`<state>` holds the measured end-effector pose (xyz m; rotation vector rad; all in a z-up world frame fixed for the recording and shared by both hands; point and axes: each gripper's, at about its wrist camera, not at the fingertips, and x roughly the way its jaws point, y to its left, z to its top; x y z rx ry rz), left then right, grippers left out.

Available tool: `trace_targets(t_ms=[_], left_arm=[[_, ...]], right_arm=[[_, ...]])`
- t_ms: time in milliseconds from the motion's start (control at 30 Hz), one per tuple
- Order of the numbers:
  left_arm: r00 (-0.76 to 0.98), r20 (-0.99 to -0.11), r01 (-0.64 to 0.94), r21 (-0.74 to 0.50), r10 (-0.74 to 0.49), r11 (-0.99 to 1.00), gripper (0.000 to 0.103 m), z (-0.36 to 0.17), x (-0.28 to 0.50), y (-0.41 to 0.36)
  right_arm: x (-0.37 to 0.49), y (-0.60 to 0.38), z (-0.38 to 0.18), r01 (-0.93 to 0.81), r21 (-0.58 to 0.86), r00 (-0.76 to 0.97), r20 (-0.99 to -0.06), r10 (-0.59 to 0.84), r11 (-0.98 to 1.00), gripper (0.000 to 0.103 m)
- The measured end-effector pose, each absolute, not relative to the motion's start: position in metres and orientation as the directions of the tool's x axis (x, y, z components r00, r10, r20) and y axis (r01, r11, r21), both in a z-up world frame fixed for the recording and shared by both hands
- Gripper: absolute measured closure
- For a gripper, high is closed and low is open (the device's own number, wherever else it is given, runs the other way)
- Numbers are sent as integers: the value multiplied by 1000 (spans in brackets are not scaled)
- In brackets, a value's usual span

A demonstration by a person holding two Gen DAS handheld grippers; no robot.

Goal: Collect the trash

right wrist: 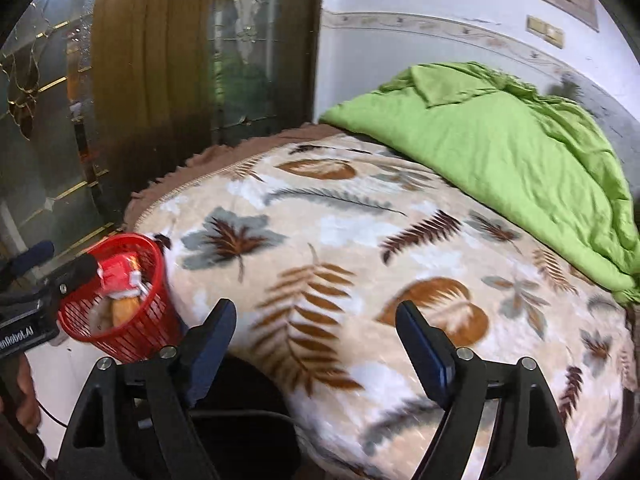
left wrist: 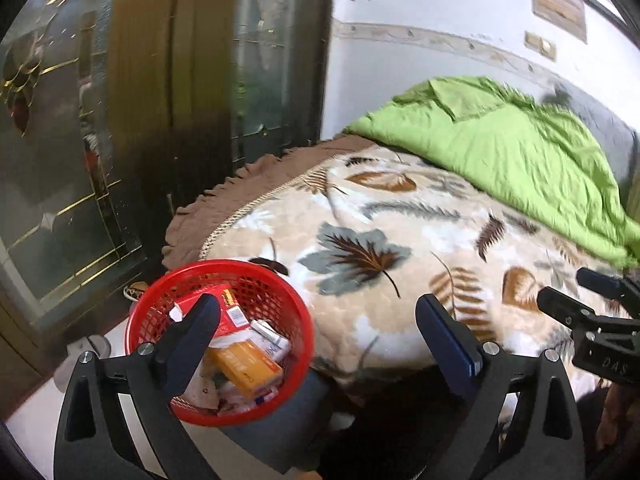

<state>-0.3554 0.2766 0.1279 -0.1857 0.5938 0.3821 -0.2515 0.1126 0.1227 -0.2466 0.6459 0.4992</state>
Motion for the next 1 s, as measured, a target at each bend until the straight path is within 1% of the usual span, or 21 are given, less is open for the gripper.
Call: trace_targets(t_ms=[133,333,433,533,700,900,1000], left_arm=[[717,-604,-429,12,348,903,5,127,-349,262],[717,-605,-422,18,346,907,5,128,-355,254],[705,-597,-436,61,383,898,5,129,-355,249],[702,-597,-444,62,390,894,5,128,-355,249],[658,-633,-454,99,408,885,5,125,-349,249],[656,-610,-456,149,445,878,5,125,-351,243],[643,-632,-445,151,432,883,5,121,-348,243]], right_arm=[[-254,99,118,-492,-65,692,-634,345,868,17],[-262,84,122,-480,-55,709,-612,350,876,17],[-265,85,122,-484,-53,709,-609,356,873,17],[-267,85,122,-488,-53,708,-608,359,871,17],[-269,86,122,-486,-55,711,-606,358,872,16],[-269,88,121,-490,-55,704,-613,358,870,16],[-269,89,119,-492,-57,702,-616,357,868,16]])
